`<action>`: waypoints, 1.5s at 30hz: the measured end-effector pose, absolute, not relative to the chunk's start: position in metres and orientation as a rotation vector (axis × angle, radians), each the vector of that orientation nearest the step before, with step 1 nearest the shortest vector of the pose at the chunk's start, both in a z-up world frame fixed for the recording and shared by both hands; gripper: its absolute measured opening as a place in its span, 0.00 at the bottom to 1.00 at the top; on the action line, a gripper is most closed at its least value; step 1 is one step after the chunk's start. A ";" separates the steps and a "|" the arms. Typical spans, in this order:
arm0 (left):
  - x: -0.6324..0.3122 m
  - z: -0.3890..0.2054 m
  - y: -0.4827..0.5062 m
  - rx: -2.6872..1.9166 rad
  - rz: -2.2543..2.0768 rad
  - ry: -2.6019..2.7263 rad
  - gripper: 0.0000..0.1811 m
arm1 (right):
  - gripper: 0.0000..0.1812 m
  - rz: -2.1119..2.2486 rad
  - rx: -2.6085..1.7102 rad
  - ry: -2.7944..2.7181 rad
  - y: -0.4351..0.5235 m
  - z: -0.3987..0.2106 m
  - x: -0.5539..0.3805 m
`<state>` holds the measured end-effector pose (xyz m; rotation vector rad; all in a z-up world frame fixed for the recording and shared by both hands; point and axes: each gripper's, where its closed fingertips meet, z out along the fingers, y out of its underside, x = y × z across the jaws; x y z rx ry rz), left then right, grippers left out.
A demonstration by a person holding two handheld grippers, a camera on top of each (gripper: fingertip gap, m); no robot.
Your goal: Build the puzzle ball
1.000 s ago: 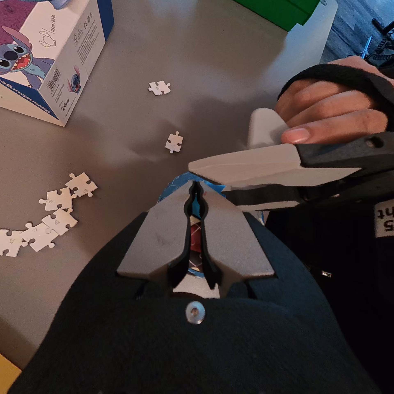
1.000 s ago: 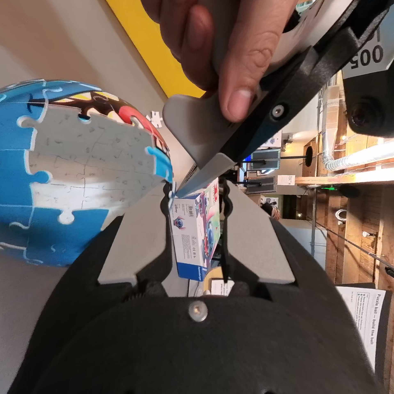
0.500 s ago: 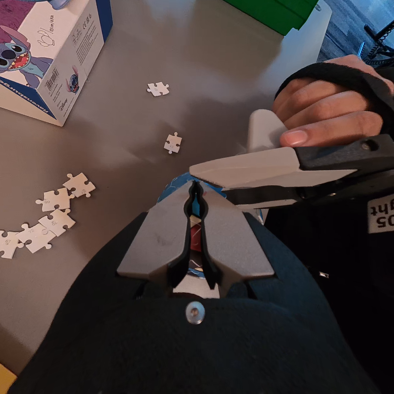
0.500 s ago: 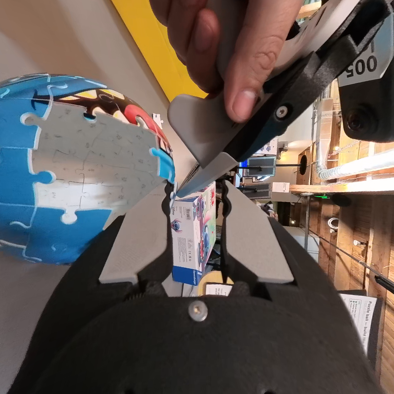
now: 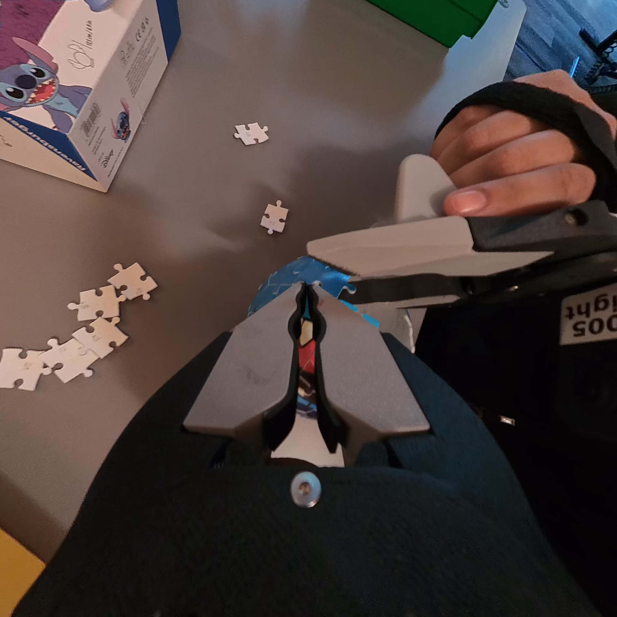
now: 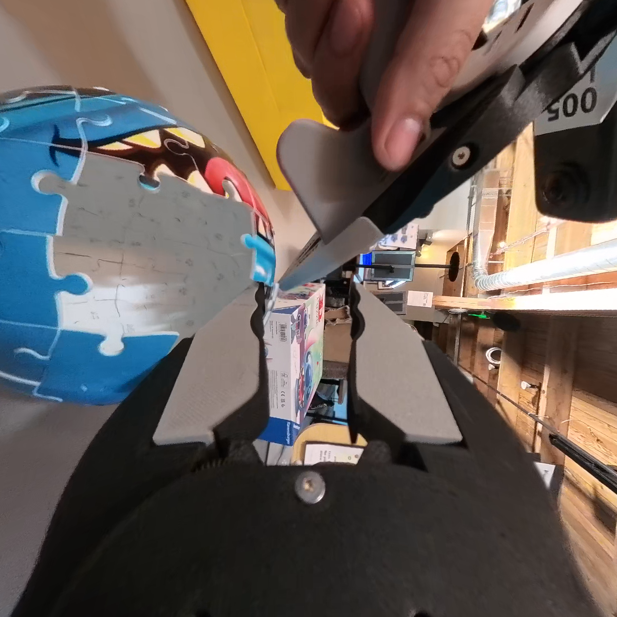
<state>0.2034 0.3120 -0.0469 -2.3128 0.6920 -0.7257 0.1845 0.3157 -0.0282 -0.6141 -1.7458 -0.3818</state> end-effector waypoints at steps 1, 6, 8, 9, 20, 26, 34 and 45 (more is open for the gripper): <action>0.202 -0.046 0.312 -2.309 -0.728 0.692 0.00 | 0.26 -0.384 -0.610 -1.745 0.316 -0.028 0.184; 0.201 -0.052 0.312 -2.328 -0.723 0.698 0.00 | 0.28 -0.381 -0.609 -1.744 0.316 -0.028 0.183; 0.202 -0.052 0.313 -2.326 -0.728 0.705 0.00 | 0.28 -0.379 -0.606 -1.741 0.316 -0.028 0.183; 0.203 -0.051 0.313 -2.323 -0.728 0.708 0.00 | 0.27 -0.379 -0.603 -1.739 0.316 -0.028 0.183; 0.208 -0.051 0.316 -2.327 -0.696 0.756 0.00 | 0.28 -0.399 -0.574 -1.727 0.316 -0.028 0.185; 0.214 -0.049 0.316 -2.318 -0.725 0.778 0.00 | 0.28 -0.389 -0.570 -1.723 0.315 -0.029 0.185; 0.207 -0.040 0.314 -2.280 -0.725 0.875 0.04 | 0.28 -0.380 -0.555 -1.716 0.313 -0.029 0.186; 0.199 -0.026 0.320 -1.737 -0.243 1.444 0.14 | 0.28 -0.360 -0.541 -1.737 0.312 -0.031 0.186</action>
